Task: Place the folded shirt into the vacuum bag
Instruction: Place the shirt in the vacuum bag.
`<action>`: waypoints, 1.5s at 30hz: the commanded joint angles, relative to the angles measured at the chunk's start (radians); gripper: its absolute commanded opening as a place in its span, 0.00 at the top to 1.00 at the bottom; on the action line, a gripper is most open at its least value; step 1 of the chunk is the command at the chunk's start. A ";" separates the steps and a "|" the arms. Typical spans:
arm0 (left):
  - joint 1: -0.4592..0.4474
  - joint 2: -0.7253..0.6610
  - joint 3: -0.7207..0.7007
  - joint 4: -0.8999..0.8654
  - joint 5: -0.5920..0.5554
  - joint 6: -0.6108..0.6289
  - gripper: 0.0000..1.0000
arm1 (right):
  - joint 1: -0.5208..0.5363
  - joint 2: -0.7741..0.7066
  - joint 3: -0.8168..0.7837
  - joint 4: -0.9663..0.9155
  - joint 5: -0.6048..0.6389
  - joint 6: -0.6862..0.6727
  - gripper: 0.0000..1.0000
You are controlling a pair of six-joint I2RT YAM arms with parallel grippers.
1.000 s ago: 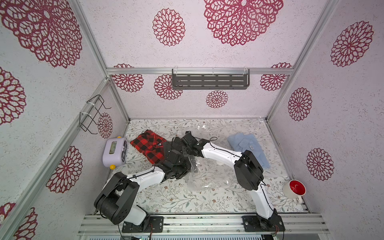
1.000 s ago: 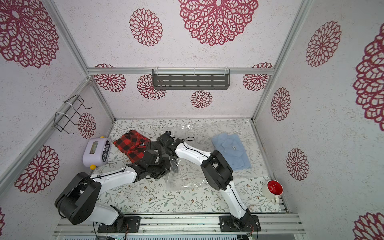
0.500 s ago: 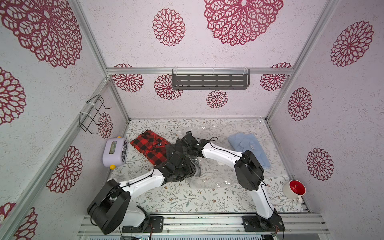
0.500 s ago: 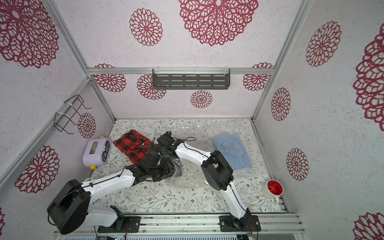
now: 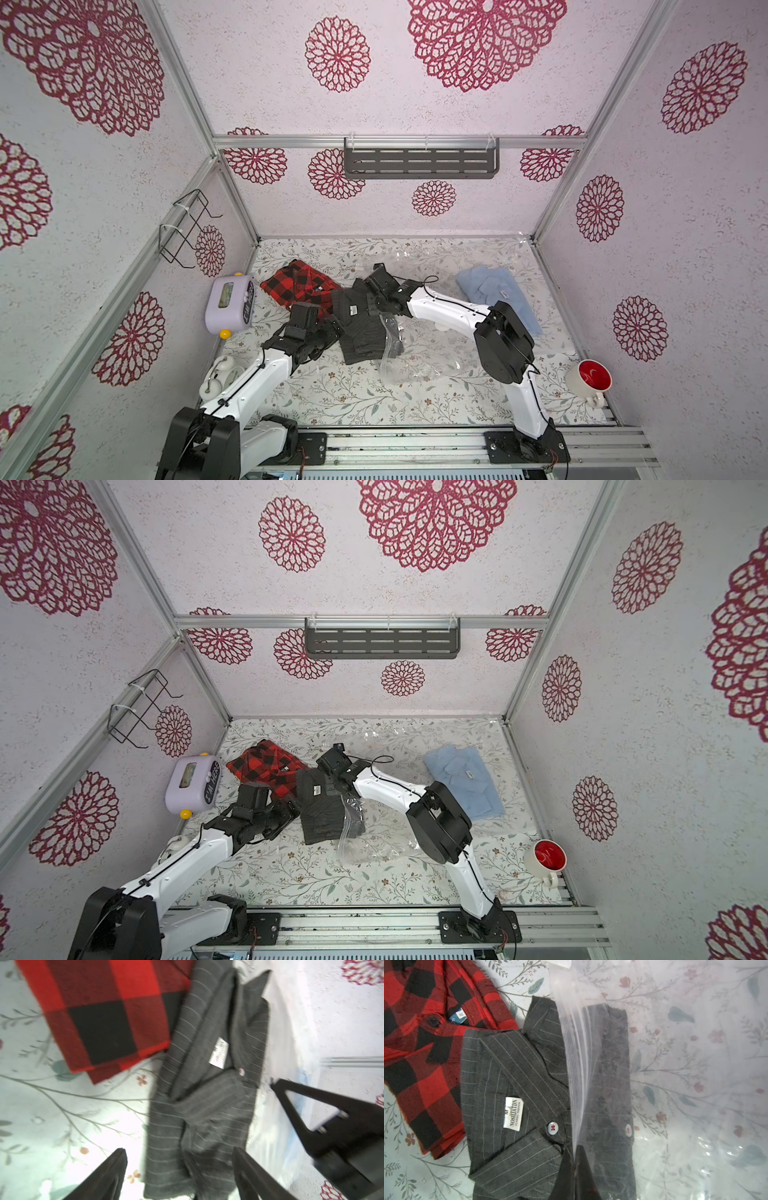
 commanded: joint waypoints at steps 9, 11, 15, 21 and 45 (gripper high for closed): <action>0.047 0.297 0.015 0.269 0.184 0.046 0.18 | 0.015 -0.136 -0.011 -0.016 0.029 -0.019 1.00; 0.047 0.337 0.022 0.315 0.207 0.031 0.19 | 0.014 -0.137 -0.010 -0.021 0.034 -0.022 1.00; 0.039 0.394 0.042 0.379 0.247 0.008 0.26 | 0.014 -0.116 0.001 -0.033 0.039 -0.027 1.00; 0.016 0.409 0.045 0.410 0.251 -0.007 0.61 | 0.010 -0.100 0.005 -0.037 0.041 -0.029 1.00; -0.144 0.454 0.208 0.441 0.265 -0.019 0.99 | 0.004 -0.077 0.033 -0.043 0.024 -0.026 1.00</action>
